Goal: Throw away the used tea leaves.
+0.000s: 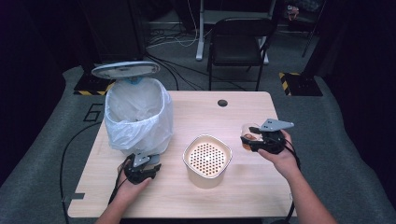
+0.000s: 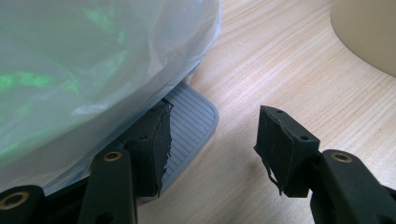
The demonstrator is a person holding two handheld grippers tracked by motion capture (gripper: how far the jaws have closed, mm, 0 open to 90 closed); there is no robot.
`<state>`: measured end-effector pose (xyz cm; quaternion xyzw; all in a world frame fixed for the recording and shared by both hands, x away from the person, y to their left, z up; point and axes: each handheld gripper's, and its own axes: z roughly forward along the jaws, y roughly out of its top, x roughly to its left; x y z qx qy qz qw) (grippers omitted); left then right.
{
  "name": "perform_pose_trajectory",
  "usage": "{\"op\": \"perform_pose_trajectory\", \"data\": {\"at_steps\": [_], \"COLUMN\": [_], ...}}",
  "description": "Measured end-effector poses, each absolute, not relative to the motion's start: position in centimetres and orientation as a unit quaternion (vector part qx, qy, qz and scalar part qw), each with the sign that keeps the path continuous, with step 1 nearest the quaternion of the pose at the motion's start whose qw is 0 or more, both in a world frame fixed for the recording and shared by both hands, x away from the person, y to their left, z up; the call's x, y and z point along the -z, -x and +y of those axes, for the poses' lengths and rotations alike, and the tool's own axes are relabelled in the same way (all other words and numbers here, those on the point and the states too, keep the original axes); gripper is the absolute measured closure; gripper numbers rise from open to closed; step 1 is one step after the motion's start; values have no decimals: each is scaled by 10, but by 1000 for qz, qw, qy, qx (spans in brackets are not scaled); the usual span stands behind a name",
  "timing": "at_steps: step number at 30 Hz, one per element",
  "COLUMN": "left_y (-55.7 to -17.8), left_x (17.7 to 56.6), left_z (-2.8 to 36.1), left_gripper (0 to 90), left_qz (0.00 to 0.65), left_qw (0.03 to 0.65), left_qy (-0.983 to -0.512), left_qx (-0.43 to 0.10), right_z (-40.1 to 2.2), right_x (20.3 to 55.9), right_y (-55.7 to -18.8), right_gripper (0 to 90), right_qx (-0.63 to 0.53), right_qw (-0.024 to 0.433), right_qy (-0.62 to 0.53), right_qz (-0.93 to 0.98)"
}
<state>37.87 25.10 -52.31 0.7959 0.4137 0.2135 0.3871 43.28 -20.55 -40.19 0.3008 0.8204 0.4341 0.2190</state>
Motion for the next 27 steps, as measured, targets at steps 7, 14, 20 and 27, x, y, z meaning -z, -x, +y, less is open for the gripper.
{"op": "perform_pose_trajectory", "data": {"at_steps": [7,14,20,27], "left_y": [-379,-379,-379,-379], "left_x": [523,522,522,522], "left_z": [252,252,252,252], "left_gripper": [449,449,449,449], "left_qz": [413,413,413,413], "left_qw": [385,385,385,385], "left_qy": [-798,-799,-798,-798], "left_qx": [-210,-209,-211,-210], "right_z": [-191,-171,-156,-147], "right_x": [399,391,384,378], "right_y": [-449,-460,-459,-459], "right_gripper": [442,442,440,439], "right_qx": [-430,-445,-448,-455], "right_qw": [221,222,231,222], "right_qy": [-285,-243,-215,-197], "right_qz": [827,833,837,840]}}
